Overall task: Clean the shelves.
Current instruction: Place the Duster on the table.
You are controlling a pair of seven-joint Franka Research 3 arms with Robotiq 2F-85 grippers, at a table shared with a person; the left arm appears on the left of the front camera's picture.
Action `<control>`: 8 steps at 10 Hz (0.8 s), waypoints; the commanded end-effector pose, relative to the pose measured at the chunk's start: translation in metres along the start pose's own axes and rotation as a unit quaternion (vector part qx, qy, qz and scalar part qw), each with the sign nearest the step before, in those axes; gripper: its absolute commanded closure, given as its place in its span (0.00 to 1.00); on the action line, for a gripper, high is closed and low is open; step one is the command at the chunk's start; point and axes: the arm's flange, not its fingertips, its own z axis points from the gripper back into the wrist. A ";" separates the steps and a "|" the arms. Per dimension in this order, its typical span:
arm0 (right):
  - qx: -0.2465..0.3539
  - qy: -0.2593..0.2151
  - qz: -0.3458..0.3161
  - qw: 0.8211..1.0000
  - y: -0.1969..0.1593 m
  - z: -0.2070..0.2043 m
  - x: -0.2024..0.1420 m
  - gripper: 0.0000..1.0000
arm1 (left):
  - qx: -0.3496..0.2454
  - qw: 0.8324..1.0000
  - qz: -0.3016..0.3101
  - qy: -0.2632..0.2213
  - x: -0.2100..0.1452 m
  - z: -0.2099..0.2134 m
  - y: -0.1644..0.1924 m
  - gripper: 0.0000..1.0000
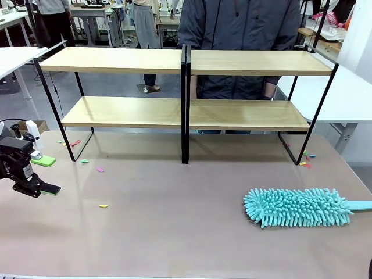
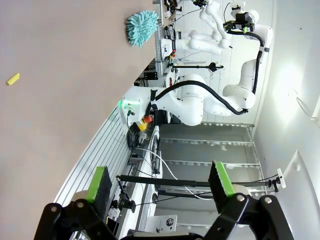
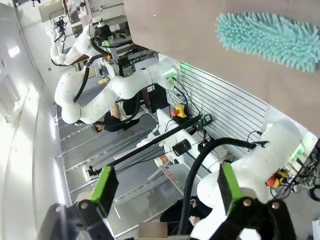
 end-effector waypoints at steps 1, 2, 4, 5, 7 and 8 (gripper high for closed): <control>0.000 -0.009 0.009 1.000 -0.001 0.001 -0.002 0.00 | -0.011 1.000 0.000 -0.007 0.000 -0.002 -0.004 0.00; 0.000 -0.009 0.009 1.000 -0.001 0.001 -0.002 0.00 | -0.011 1.000 0.000 -0.007 0.000 -0.002 -0.004 0.00; 0.000 -0.009 0.009 1.000 -0.001 0.001 -0.002 0.00 | -0.011 1.000 0.000 -0.007 0.000 -0.002 -0.004 0.00; 0.000 -0.009 0.009 1.000 -0.001 0.001 -0.002 0.00 | -0.011 1.000 0.000 -0.007 0.000 -0.002 -0.004 0.00; 0.000 -0.009 0.009 1.000 -0.001 0.001 -0.002 0.00 | -0.011 1.000 0.000 -0.007 0.000 -0.002 -0.004 0.00; 0.000 -0.009 0.009 1.000 -0.001 0.001 -0.002 0.00 | -0.011 1.000 0.000 -0.007 0.000 -0.002 -0.004 0.00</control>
